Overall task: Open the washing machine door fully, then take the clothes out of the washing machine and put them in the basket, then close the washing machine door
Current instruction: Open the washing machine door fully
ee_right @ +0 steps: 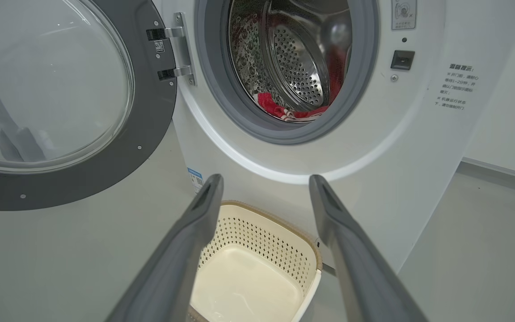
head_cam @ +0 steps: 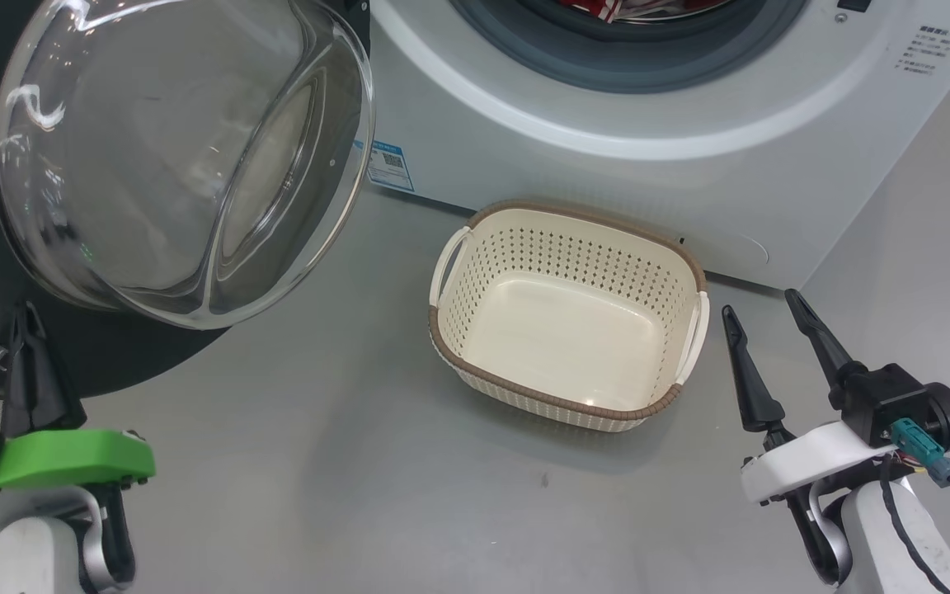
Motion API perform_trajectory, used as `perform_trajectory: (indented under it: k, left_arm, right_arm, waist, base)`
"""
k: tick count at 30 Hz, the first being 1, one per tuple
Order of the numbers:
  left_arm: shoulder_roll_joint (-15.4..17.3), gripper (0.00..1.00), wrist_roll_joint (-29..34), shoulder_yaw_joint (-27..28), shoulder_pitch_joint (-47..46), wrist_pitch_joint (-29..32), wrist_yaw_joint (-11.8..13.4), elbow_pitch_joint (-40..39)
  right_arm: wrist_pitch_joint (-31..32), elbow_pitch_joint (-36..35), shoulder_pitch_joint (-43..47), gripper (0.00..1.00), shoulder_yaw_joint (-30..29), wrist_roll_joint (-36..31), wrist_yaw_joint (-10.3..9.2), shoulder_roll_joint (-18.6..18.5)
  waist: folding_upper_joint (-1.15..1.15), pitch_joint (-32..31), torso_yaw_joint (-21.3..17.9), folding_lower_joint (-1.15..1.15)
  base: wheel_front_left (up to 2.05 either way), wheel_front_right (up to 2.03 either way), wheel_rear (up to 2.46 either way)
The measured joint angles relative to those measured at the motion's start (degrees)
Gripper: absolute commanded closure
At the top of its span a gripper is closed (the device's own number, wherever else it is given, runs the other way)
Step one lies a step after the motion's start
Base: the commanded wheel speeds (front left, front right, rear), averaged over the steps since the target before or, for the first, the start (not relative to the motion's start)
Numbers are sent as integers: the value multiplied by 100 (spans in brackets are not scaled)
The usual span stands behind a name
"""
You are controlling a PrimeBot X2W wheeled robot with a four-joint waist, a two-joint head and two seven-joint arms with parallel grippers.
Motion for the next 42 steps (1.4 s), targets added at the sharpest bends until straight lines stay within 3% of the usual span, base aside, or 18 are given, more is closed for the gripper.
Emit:
perform_trajectory:
  k: [3, 4, 6, 7, 8, 25, 42]
  left_arm:
    - [-2, 96, 60, -63, 215, 0, -43, -62]
    - [-4, 73, 77, -86, 298, 0, -51, -89]
    - [-15, 53, 79, -136, 450, 0, -57, -102]
    - [-24, 16, 80, -147, 528, 0, -57, -120]
    - [-25, 0, 80, -155, 602, 0, -57, -132]
    - [-18, 0, 330, -960, 1317, 1, -441, -450]
    - [-16, 0, 409, -1262, 1362, 1, -560, -587]
  right_arm:
    - [0, 37, 14, 0, 19, 27, 0, 24]
    - [0, 45, 18, 0, 22, 46, 0, 33]
    - [0, 57, 38, 0, 25, 51, 0, 47]
    - [0, 63, 58, 0, 31, 53, 0, 54]
    - [0, 65, 90, 0, 35, 57, 0, 65]
    - [0, 97, 249, 0, 224, 158, 0, 183]
    - [0, -10, 355, 0, 370, 212, 0, 216]
  waist:
    - [0, -102, -20, 0]
    - [0, -138, -28, 0]
    - [0, -207, -46, 0]
    - [0, -242, -56, 0]
    - [0, -275, -67, 0]
    - [0, -618, -487, 0]
    - [0, -725, -1365, 0]
  base:
    - [0, 0, 0]
    - [0, 0, 0]
    - [0, 0, 0]
    - [0, 0, 0]
    - [0, 0, 0]
    - [0, 0, 0]
    - [0, 0, 0]
